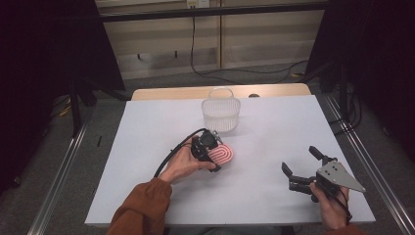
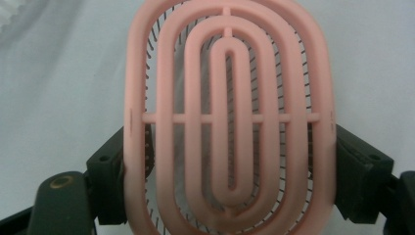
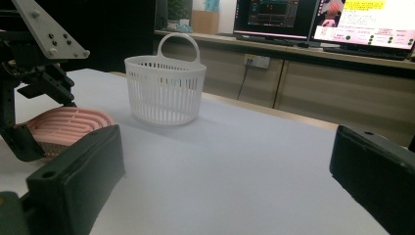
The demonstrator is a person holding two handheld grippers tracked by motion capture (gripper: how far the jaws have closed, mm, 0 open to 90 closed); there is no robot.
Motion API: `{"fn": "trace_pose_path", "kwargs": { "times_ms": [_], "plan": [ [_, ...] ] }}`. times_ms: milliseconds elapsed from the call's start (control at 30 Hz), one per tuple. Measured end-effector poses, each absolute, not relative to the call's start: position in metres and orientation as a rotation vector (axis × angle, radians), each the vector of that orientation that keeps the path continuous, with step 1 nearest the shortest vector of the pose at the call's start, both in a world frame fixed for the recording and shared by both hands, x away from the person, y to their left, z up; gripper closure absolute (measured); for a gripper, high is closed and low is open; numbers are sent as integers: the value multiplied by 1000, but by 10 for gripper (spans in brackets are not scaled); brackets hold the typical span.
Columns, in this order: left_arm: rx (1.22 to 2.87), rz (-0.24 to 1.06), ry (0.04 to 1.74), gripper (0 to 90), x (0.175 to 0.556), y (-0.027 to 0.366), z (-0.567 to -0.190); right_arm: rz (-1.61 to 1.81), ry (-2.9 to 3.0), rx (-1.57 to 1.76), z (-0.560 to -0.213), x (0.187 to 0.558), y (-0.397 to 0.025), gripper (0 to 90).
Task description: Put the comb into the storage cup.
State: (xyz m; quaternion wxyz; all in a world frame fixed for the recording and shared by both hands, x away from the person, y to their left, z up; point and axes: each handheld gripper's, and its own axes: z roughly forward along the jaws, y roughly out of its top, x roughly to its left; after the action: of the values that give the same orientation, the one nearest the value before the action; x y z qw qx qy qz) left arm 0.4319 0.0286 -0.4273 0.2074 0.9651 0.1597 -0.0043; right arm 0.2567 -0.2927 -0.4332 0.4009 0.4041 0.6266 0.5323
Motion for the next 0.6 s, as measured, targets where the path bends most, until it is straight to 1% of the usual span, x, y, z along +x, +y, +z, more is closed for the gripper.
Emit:
{"fn": "trace_pose_path", "kwargs": {
  "times_ms": [333,600],
  "plan": [
    [2680,34,493,201,431,30,-426,1348,1587,1020,-433,257,-292,0],
    [2653,19,495,201,433,33,-422,1348,1586,1020,-433,257,-292,0]
  ]
}}
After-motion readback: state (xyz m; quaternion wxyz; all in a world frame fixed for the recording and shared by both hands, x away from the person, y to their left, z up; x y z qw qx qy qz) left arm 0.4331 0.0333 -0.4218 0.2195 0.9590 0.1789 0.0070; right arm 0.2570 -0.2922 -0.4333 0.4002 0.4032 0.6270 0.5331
